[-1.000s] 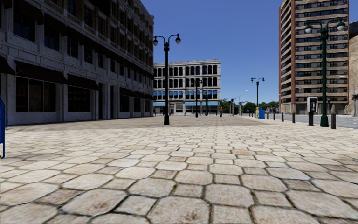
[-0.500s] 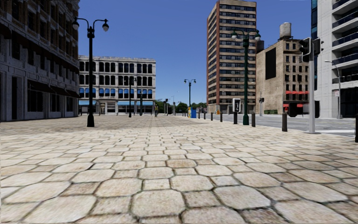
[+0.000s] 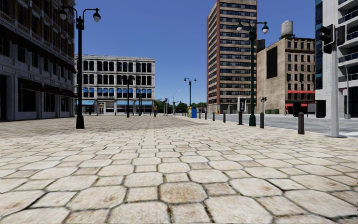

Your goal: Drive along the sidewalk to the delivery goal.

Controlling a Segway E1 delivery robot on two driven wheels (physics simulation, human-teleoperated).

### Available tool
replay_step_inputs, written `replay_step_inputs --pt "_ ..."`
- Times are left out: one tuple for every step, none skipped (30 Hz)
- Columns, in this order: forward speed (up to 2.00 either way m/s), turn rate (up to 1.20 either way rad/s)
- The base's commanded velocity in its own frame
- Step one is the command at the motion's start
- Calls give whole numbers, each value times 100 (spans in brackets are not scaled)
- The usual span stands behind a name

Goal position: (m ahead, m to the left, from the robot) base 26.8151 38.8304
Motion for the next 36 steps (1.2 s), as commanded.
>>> replay_step_inputs --pt "200 0" --pt "200 0" --pt "200 0" --pt "200 0" --pt "200 0" --pt "200 0" --pt "200 0" --pt "200 0" --pt "200 0" --pt "200 0" --pt "200 0" --pt "200 0" --pt "200 0" --pt "200 0" --pt "200 0" --pt "200 0" --pt "200 0" --pt "200 0" --pt "200 0" --pt "200 0" --pt "200 0" --pt "200 0" --pt "200 0" --pt "200 0" --pt "200 0" --pt "200 0" --pt "200 0" --pt "200 0" --pt "200 0" --pt "200 0" --pt "200 0" --pt "200 0" --pt "200 0" --pt "200 0" --pt "200 0" --pt "200 0"
